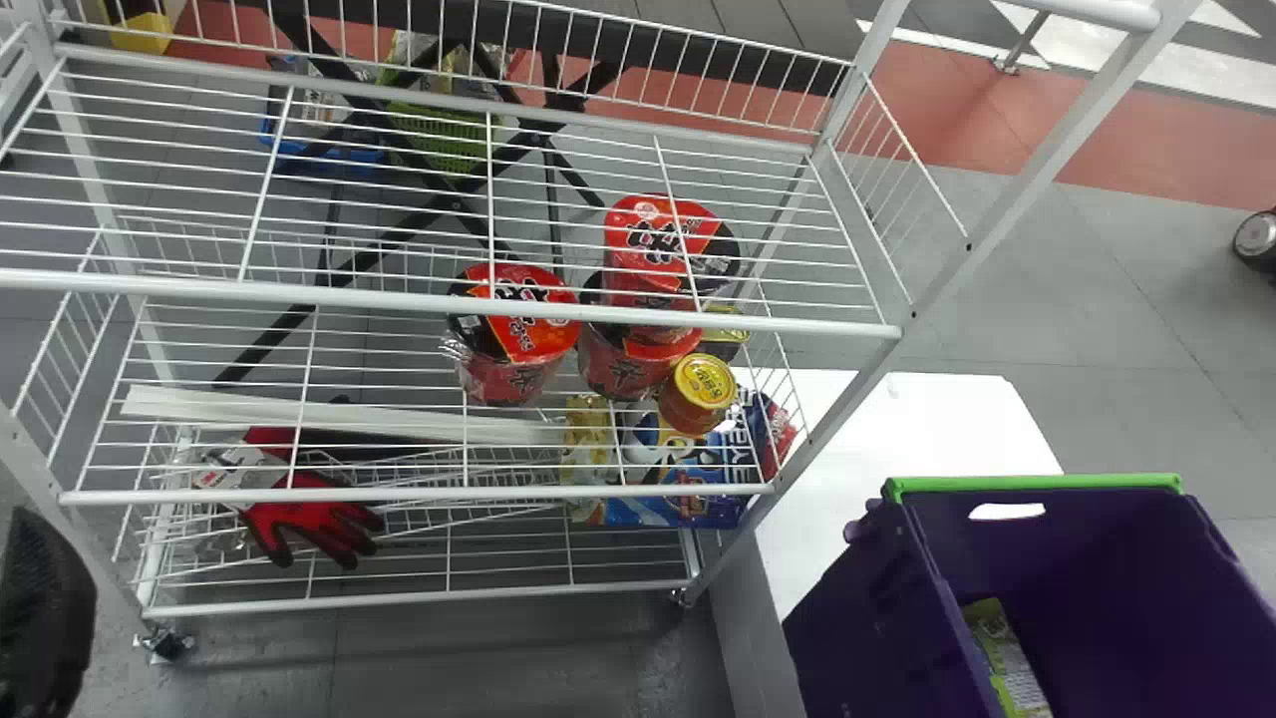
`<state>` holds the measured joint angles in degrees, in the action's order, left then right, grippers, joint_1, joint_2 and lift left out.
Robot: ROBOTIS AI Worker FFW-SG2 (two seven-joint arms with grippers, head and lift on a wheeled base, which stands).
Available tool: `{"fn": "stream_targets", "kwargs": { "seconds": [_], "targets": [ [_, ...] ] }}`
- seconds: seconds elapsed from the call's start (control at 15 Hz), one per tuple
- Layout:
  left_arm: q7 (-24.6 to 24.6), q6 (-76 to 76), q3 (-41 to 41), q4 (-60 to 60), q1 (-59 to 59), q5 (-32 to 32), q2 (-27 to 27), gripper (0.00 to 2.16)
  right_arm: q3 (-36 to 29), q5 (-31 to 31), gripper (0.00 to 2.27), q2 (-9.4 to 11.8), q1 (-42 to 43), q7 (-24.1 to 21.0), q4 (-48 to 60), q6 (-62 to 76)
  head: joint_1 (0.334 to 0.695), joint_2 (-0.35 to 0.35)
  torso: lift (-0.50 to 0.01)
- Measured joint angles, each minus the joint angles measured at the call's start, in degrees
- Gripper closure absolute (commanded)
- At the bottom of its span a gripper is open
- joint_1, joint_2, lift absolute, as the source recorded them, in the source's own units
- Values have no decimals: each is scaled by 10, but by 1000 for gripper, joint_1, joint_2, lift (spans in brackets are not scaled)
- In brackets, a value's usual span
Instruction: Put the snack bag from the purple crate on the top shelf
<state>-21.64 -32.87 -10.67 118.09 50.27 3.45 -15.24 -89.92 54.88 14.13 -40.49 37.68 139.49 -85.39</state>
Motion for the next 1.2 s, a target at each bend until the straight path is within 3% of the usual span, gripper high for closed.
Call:
{"fn": "stream_targets", "kwargs": {
  "seconds": [0.2,0.33,0.53,0.87,1.2],
  "targets": [
    [2,-13,2,-11,-4,6,-2,83,116,-159,73,18,-31,-6,-11,0,695,-350,-451],
    [4,-14,2,-16,-8,10,-11,83,164,-211,73,32,-32,-12,-51,0,695,-350,-451],
    [18,-14,2,-25,-20,23,-20,83,207,-239,73,75,-14,-19,-163,0,695,-350,-451],
    [28,-22,6,-47,-35,43,-24,83,354,-401,73,157,48,-42,-361,0,695,-350,-451],
    [33,-31,10,-62,-52,57,-24,83,505,-543,73,170,122,-40,-467,0,695,-350,-451]
  ]
}}
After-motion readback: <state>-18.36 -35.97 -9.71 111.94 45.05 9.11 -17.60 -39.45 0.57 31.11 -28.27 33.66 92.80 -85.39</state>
